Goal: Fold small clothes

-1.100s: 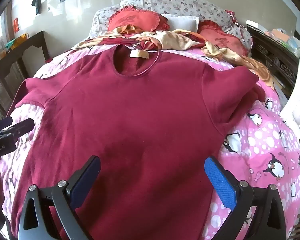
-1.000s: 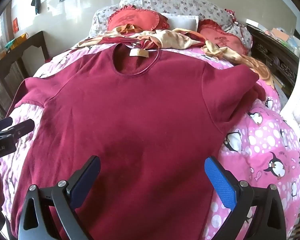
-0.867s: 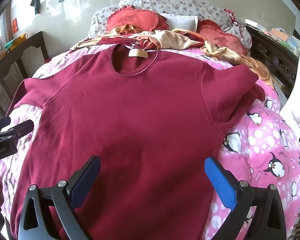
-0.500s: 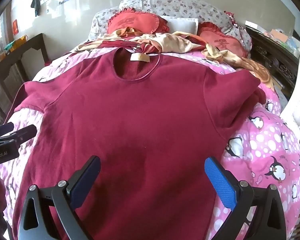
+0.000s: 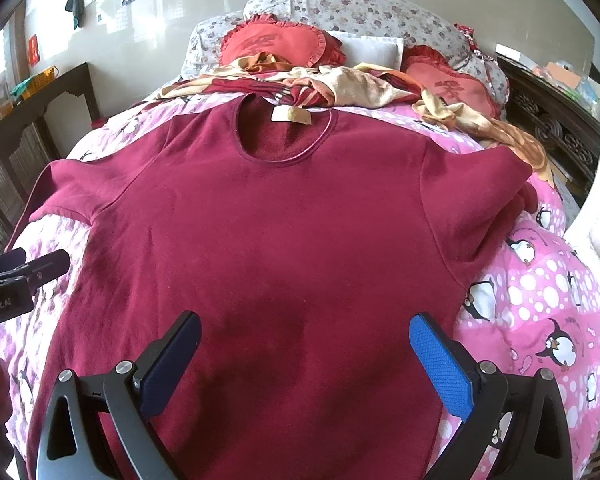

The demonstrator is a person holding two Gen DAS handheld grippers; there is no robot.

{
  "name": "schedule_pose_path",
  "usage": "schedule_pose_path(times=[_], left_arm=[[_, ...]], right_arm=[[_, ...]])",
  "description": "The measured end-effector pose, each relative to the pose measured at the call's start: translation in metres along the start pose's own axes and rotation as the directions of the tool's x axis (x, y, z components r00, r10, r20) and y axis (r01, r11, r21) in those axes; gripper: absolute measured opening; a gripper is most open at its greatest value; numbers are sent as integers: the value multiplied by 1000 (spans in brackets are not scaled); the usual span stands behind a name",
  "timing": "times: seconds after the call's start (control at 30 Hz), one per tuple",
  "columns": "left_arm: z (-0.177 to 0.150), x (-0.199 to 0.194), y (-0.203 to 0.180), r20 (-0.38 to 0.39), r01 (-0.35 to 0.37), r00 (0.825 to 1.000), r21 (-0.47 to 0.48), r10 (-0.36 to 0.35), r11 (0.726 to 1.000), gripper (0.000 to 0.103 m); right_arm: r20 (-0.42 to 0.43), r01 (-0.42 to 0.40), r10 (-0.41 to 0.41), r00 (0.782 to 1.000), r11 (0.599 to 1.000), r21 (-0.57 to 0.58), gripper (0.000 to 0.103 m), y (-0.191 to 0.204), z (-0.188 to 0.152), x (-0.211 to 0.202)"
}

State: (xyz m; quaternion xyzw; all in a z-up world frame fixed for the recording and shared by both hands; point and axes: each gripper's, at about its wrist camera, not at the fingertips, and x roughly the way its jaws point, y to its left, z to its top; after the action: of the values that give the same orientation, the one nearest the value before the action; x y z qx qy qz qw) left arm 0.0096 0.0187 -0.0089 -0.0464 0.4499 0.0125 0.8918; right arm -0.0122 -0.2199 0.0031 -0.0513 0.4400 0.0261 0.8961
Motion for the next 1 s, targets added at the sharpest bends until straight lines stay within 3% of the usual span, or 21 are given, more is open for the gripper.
schedule_pose_path(times=[1.0], left_arm=[[1,10,12,-27,0,1000,-25,-1,1000,103]], right_arm=[[-15,12,-12,1000,1000,-2,103,9,5,10]])
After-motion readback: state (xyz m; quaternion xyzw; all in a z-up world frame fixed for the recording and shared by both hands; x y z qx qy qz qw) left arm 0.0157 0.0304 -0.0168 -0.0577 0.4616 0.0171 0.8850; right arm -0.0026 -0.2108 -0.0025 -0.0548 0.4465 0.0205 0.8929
